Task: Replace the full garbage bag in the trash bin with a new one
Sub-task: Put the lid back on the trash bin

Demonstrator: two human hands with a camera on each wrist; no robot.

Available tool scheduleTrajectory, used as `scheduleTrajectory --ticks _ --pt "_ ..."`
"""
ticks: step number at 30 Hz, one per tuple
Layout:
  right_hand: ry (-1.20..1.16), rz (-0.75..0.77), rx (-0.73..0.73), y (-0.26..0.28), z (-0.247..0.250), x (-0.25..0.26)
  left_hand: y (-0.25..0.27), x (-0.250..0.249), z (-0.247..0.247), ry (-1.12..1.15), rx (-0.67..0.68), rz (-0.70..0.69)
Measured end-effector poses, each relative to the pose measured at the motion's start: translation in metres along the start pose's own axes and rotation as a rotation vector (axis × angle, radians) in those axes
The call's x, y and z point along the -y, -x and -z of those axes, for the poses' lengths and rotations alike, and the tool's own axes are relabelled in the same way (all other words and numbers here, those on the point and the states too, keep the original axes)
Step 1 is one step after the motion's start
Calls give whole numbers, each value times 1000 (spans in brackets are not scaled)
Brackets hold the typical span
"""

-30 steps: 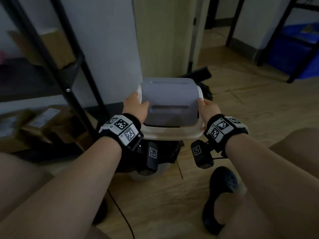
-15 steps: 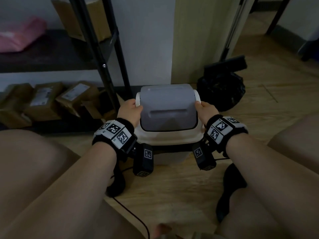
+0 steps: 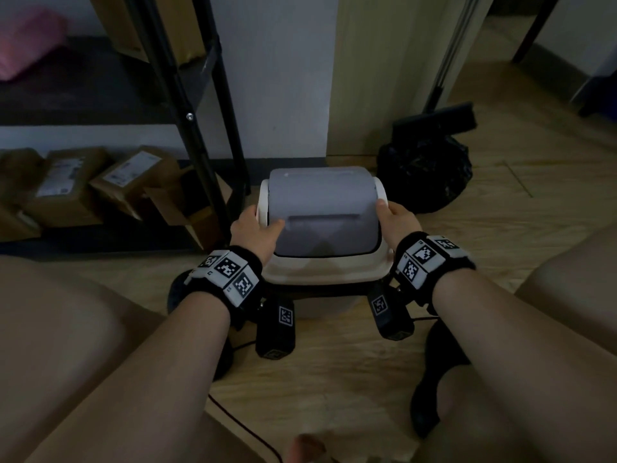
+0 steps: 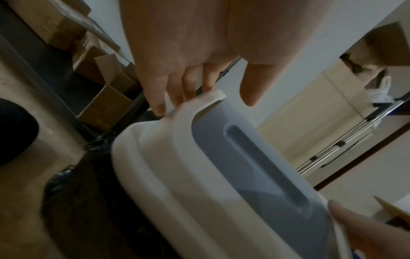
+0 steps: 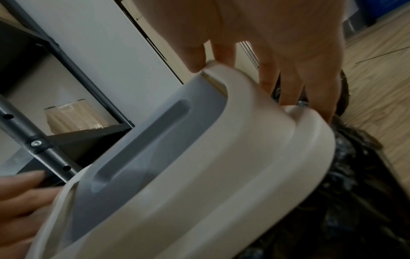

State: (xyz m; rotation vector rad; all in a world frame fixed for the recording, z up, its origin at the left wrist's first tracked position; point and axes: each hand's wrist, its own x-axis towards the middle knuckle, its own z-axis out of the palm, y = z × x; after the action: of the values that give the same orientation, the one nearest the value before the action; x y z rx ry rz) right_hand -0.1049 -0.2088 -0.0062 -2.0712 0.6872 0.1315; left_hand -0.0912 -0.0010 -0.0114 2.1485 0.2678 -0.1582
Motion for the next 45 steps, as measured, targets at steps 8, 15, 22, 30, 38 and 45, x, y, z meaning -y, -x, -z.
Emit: scheduleTrajectory --ticks 8,15,22,30,38,45 --pt "-129 -38 30 3 -4 -3 4 14 -7 -23 154 240" --pt "-136 61 39 2 3 0 14 11 3 -46 191 151" --pt "-116 57 54 8 3 3 18 12 9 -59 173 161" --pt "-129 62 62 11 -1 -4 25 17 7 -46 177 164" --pt "-152 28 60 10 -4 -11 22 19 1 -61 201 172" --pt "-170 14 45 8 -6 -11 16 19 -1 -95 181 185"
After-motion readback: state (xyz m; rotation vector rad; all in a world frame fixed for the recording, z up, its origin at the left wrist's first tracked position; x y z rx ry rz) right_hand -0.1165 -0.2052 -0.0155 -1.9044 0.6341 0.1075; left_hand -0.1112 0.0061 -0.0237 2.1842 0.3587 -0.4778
